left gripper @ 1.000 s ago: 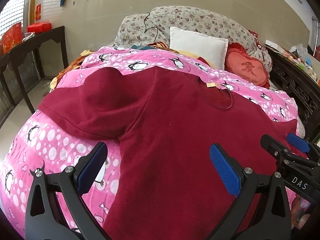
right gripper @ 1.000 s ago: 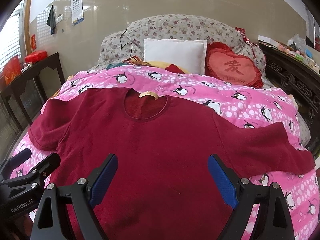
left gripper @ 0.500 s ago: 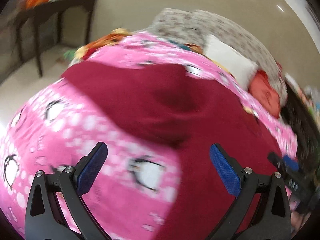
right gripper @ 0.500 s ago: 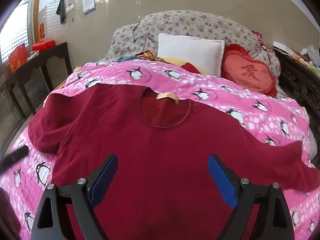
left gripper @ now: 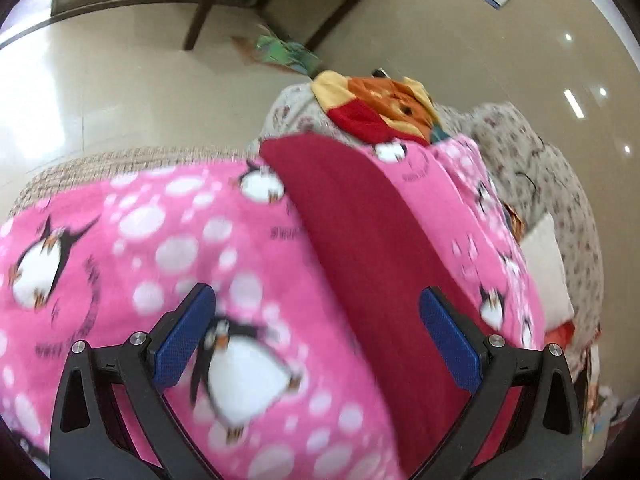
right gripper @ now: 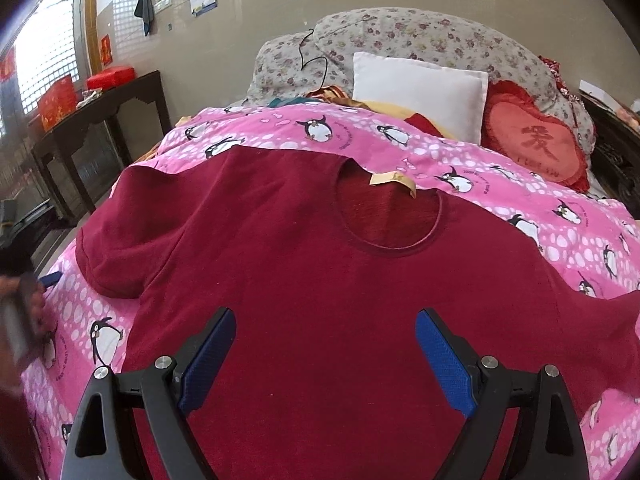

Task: Fold small clothes
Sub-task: 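Grasp the sweater sleeve cuff nearest the left gripper, then fold the held sleeve across the sweater body with the left gripper, release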

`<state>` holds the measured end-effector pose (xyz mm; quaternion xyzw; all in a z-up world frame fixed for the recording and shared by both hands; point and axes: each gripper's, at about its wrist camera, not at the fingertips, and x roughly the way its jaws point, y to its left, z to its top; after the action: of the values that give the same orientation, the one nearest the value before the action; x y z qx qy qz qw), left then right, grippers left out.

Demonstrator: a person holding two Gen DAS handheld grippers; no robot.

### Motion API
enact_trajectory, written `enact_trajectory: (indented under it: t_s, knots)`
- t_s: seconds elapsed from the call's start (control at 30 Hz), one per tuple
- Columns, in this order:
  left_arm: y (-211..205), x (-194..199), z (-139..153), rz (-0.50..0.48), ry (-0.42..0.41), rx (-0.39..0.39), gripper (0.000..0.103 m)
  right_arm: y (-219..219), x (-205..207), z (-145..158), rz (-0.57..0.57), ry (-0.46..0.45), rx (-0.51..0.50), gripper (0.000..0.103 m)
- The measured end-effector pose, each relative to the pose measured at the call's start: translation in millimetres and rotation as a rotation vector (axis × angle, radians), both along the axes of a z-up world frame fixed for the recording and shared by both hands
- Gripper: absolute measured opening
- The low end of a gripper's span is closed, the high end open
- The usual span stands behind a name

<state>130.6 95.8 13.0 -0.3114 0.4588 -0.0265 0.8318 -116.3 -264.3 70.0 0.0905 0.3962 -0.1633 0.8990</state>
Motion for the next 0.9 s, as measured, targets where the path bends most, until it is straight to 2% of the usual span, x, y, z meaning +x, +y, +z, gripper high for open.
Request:
enact_trajectory:
  t_s: [0.1, 0.13, 0.17, 0.2, 0.23, 0.3, 0.4, 0.43, 0.5, 0.53, 0.6, 0.63, 0.7, 0.9]
  knots:
    - [-14.6, 15.7, 1.6, -0.037, 0.004, 0.071, 0.101, 0.9, -0.8, 1.9, 0.005, -0.009, 0.009, 0.090]
    - [-20.4, 21.3, 0.6, -0.064, 0.000, 0.096, 0.088, 1.1, -0.8, 2.2, 0.007, -0.010, 0.006, 0.090]
    - [-23.2, 24.2, 0.0, -0.081, -0.003, 0.121, 0.074, 1.1, -1.0, 2.6, 0.008, -0.009, 0.003, 0.090]
    - [-26.0, 26.7, -0.6, -0.097, -0.002, 0.146, 0.033, 0.8, -1.6, 3.2, 0.008, -0.008, 0.002, 0.090]
    - [-26.7, 30.2, -0.9, -0.123, 0.005, 0.124, 0.006, -0.1, -2.9, 4.3, 0.009, -0.010, 0.003, 0.090]
    - [-22.5, 32.2, 7.4, -0.151, -0.010, 0.027, 0.006, -1.4, -4.8, 6.2, 0.009, -0.017, 0.005, 0.090]
    - [-25.1, 3.9, 55.6, -0.162, -0.156, 0.082, 0.006, -12.4, -16.0, 17.9, -0.011, -0.047, 0.017, 0.090]
    - [-32.5, -12.7, 81.7, -0.196, -0.239, 0.105, 0.006, -18.4, -21.1, 23.4, -0.028, -0.064, 0.026, 0.090]
    - [-49.2, -39.6, 119.8, -0.279, -0.349, 0.110, 0.006, -31.5, -31.4, 32.3, -0.072, -0.107, 0.049, 0.090]
    - [-59.1, -54.8, 138.2, -0.327, -0.398, 0.103, 0.006, -37.8, -36.2, 36.0, -0.094, -0.122, 0.067, 0.090]
    - [-71.7, -75.1, 157.2, -0.357, -0.454, 0.121, 0.006, -47.6, -48.4, 40.3, -0.123, -0.170, 0.133, 0.090]
    - [-75.4, -80.3, 159.7, -0.364, -0.450, 0.127, 0.006, -51.9, -54.4, 41.6, -0.115, -0.194, 0.178, 0.090]
    - [-86.9, -90.7, 161.7, -0.422, -0.433, 0.076, 0.006, -58.4, -61.6, 43.2, -0.105, -0.203, 0.224, 0.090]
    - [-165.4, -150.6, 168.6, -0.637, -0.517, 0.070, 0.006, -81.7, -92.6, 57.3, -0.189, -0.193, 0.110, 0.090]
